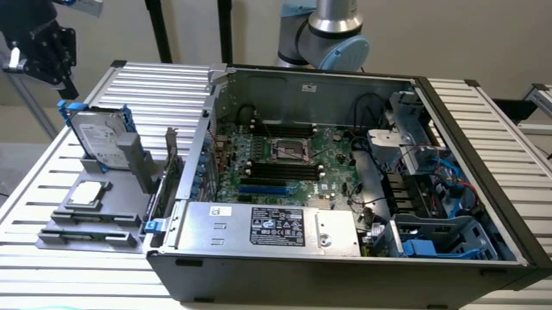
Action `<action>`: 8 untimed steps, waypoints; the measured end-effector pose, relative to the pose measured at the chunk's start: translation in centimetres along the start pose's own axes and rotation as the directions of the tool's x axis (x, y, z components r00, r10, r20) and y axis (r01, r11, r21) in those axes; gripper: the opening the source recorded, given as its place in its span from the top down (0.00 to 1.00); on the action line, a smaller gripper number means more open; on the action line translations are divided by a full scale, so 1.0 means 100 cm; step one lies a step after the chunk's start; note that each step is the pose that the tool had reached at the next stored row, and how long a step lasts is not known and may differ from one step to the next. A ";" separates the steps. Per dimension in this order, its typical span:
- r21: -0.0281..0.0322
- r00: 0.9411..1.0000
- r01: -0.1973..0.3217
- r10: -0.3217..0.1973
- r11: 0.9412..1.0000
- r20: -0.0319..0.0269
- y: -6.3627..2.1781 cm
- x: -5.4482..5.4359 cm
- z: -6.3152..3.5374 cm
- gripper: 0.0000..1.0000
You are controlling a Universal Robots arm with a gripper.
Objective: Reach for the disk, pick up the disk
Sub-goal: 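Pick up the disk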
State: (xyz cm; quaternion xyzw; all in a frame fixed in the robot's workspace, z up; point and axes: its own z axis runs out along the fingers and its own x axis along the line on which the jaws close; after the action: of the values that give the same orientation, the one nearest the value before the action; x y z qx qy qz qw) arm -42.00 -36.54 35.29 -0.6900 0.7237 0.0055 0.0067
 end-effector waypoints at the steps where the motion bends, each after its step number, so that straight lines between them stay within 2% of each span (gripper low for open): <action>1: 0.000 1.000 0.007 -0.007 1.000 0.000 0.0000 -0.001 0.0002 0.89; 3: -0.004 1.000 0.009 -0.009 1.000 0.000 0.0001 -0.003 0.0004 0.89; 8: -0.022 1.000 0.008 -0.008 1.000 -0.001 0.0002 -0.004 0.0014 0.89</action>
State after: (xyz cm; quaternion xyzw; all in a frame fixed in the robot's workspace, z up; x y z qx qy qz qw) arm -42.00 -36.13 35.16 -0.6931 0.7208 0.0132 -0.0011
